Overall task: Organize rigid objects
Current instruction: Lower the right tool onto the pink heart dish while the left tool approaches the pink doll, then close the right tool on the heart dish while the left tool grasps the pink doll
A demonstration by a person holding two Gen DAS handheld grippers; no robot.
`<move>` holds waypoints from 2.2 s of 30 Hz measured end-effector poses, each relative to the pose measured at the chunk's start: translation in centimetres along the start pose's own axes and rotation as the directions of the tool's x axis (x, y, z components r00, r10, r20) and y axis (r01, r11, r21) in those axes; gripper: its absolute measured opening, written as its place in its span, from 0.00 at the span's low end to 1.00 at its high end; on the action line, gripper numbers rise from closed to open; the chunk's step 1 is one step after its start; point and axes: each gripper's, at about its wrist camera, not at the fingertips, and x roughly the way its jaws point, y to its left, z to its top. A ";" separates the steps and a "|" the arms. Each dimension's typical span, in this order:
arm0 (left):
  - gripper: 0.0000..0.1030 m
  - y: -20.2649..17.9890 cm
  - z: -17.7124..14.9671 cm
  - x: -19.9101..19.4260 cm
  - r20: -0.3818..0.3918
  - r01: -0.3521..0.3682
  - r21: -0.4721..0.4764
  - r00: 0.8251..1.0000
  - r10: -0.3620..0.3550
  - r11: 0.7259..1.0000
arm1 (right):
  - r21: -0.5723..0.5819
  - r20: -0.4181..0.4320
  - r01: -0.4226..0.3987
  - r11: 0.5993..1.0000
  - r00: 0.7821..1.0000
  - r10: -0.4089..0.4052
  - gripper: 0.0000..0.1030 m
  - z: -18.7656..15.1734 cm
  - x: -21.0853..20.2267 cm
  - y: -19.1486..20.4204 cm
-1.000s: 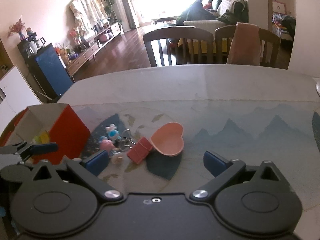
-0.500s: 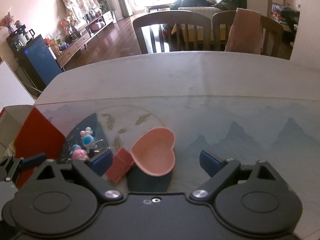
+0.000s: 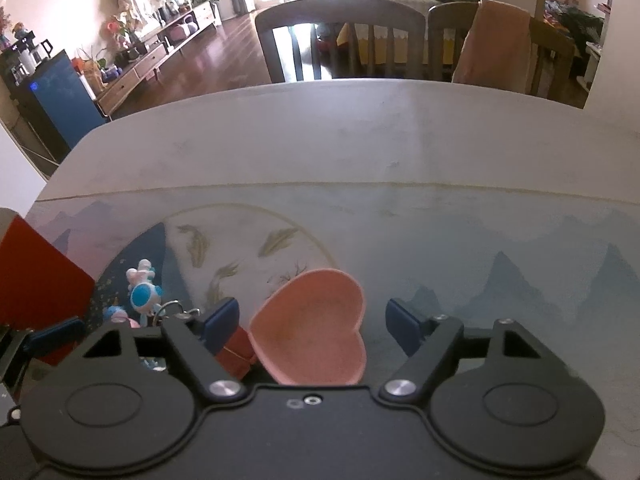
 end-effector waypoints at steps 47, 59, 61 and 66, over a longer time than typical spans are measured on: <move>0.69 0.0 -3.4 -3.5 -0.116 0.073 -0.010 0.991 -0.073 0.997 | -0.099 -0.035 -0.028 0.995 0.999 0.024 0.63 -8.8 -7.8 0.0; 0.69 0.3 -4.4 -7.7 -0.135 0.141 -0.031 0.980 -0.144 0.989 | -0.122 -0.021 -0.047 0.991 0.999 0.045 0.63 -10.4 -12.7 2.1; 0.69 0.6 -4.2 -8.5 -0.130 0.151 -0.035 0.979 -0.154 0.988 | -0.124 -0.011 -0.052 0.991 0.999 0.051 0.63 -10.2 -13.6 2.7; 0.69 1.7 -3.6 -10.7 -0.106 0.177 -0.053 0.978 -0.181 0.983 | -0.138 0.021 -0.058 0.989 0.998 0.062 0.63 -10.0 -15.4 4.4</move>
